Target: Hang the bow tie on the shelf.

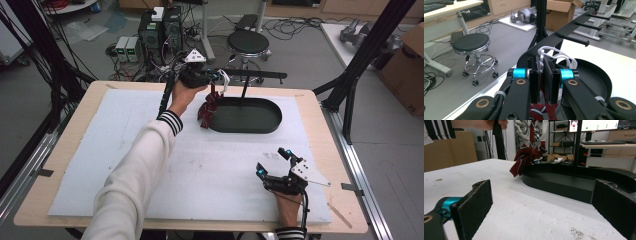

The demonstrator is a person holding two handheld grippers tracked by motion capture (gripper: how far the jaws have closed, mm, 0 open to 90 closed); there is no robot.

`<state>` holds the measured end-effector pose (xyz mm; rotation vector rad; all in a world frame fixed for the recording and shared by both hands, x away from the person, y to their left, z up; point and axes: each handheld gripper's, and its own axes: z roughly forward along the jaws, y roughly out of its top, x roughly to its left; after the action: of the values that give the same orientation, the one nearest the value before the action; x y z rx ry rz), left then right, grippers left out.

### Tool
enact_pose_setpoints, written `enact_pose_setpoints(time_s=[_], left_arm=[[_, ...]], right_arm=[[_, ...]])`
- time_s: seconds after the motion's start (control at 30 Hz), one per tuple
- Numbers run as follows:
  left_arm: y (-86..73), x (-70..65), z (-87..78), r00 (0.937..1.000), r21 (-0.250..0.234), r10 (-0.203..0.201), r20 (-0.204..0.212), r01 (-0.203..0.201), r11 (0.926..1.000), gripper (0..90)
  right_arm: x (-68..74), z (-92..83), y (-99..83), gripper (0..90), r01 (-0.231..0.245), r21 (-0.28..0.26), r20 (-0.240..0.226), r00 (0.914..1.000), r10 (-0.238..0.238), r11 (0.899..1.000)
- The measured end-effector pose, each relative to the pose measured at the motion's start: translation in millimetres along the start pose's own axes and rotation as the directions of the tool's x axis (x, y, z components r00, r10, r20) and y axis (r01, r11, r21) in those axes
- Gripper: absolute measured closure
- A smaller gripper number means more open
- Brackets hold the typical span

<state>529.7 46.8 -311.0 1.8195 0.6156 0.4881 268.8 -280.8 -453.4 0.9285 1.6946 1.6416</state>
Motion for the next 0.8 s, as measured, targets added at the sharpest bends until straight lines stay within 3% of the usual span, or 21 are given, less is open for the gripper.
enact_pose_setpoints(time_s=[0.57, 0.8], left_arm=[[-5.7, -1.5, -0.8, 0.9999, 0.036, -0.007, -0.008, 0.008, 0.9993, 82.5], [-12.2, -1.3, -2.2, 0.9997, 0.074, -0.013, -0.020, 0.014, 0.9971, 72.1]], right_arm=[[0.1, -0.1, 0.1, 2.9, 0.003, 0.000, 0.001, 1.0000, -0.003, 1.000], [0.3, -0.1, 0.0, 2.9, 0.001, 0.001, 0.002, 1.0000, -0.001, 1.000]])
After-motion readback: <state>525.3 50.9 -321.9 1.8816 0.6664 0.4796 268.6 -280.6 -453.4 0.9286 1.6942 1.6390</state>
